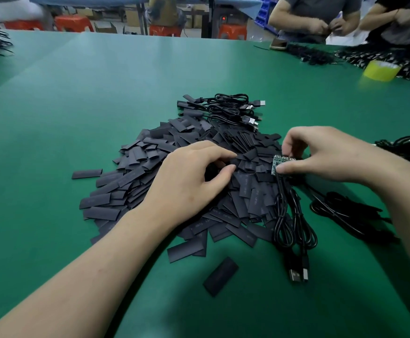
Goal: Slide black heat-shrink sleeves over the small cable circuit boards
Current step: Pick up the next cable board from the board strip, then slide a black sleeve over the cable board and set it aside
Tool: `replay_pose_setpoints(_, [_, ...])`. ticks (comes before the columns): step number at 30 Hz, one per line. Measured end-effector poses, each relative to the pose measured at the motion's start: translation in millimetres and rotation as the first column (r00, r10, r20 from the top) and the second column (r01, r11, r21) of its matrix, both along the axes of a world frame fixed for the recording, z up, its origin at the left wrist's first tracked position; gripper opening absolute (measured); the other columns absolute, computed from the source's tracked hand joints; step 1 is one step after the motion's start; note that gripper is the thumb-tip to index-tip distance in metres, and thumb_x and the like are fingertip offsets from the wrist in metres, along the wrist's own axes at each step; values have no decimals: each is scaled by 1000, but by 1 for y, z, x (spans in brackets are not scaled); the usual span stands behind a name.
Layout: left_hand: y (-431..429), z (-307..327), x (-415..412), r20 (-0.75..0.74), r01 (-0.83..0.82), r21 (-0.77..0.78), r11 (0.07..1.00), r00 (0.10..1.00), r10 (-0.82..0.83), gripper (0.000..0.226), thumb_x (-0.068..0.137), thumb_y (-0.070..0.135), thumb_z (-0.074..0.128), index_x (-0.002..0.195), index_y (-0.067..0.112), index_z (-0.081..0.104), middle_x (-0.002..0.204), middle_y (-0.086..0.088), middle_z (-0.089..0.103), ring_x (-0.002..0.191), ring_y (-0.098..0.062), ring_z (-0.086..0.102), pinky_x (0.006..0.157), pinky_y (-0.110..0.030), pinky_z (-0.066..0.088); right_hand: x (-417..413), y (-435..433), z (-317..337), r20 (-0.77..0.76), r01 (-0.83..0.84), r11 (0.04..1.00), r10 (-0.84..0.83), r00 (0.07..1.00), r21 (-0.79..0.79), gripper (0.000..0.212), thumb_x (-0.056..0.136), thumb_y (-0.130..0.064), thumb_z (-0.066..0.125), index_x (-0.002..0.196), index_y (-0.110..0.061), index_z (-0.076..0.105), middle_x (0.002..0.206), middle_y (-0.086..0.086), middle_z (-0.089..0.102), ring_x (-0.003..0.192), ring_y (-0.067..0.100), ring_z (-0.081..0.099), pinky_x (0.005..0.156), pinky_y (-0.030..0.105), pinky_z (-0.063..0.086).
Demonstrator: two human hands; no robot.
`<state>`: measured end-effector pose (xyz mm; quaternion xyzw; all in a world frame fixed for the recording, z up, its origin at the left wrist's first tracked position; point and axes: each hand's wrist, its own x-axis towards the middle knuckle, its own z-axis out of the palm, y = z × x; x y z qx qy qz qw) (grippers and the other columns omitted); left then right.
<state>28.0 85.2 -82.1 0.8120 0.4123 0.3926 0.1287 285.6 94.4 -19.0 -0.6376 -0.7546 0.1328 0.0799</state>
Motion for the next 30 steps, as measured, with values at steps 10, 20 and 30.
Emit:
replay_pose_setpoints(10, [-2,8,3,319,229,-274,934,938,-137,5,90,33,77,87,29,78,66,17,67,58,3,54,58,-14,40,-40,-8,7,-672,-241,968,135,728,-67,34,55,-39,86,77,-19,72,68,-1,67,59,6,56,55,10,41])
replay_pose_setpoints(20, [-2,7,1,495,354,-416,837,861,-118,4,89,19,77,87,15,78,73,-8,76,67,-14,71,66,-37,58,-42,-19,-20,-841,-219,974,68,537,-61,14,69,-32,79,80,-22,79,76,3,76,62,6,63,57,13,49])
replay_pose_setpoints(30, [-4,12,4,576,440,-428,790,806,-137,5,90,7,68,90,7,73,73,0,74,64,-6,68,67,-17,55,-48,-19,-26,-892,-236,972,93,443,-16,8,73,-20,74,80,-16,72,72,-4,74,60,-1,65,57,9,48])
